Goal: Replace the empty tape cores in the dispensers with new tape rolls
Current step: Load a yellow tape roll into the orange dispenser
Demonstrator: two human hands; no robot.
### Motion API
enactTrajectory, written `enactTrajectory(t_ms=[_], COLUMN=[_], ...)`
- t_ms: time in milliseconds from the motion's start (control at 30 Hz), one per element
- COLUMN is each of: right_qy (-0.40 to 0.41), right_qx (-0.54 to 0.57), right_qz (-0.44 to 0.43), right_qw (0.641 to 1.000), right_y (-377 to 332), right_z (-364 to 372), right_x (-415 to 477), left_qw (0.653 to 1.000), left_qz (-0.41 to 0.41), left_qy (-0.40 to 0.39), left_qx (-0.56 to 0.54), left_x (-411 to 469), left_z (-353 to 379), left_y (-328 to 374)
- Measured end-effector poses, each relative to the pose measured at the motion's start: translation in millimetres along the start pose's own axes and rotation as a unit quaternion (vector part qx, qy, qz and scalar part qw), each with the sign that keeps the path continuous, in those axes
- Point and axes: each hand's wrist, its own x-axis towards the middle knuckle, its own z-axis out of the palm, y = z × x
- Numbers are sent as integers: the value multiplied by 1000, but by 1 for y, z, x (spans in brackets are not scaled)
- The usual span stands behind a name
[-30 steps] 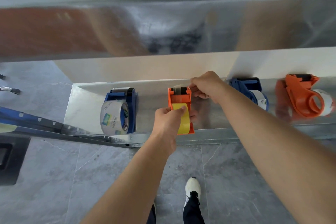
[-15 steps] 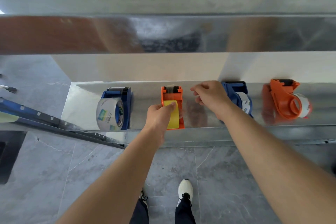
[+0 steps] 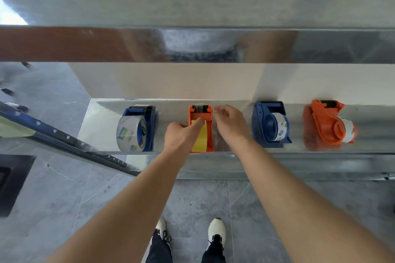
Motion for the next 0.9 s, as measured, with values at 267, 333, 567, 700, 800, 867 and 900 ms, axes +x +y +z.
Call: enactTrajectory(t_ms=[267, 333, 567, 700, 800, 867, 900], right_qy=[-1, 6, 11, 21, 14, 12, 9], right_qx=[-29, -35, -31, -4, 4, 15, 20], right_qz=[-38, -37, -39, -43, -50, -55, -58], right_qw=[999, 999, 999, 999, 999, 998, 998], right_y=[4, 1, -5, -11, -17, -21, -24], right_z=[14, 16, 19, 15, 11, 8, 5], right_x=[3, 5, 6, 2, -2, -5, -8], left_qw=[1000, 1000, 998, 996, 997, 996, 996], left_qz=[4, -3, -8, 18, 18, 18, 20], left_qy=[16, 12, 20, 13, 10, 15, 22], left_qx=[-2, -15, -57, -82, -77, -83, -87], left_x=[9, 11, 14, 12, 0, -9, -13], left_z=[-14, -16, -20, -21, -22, -24, -25], left_y=[-8, -8, -3, 8, 20, 27, 30])
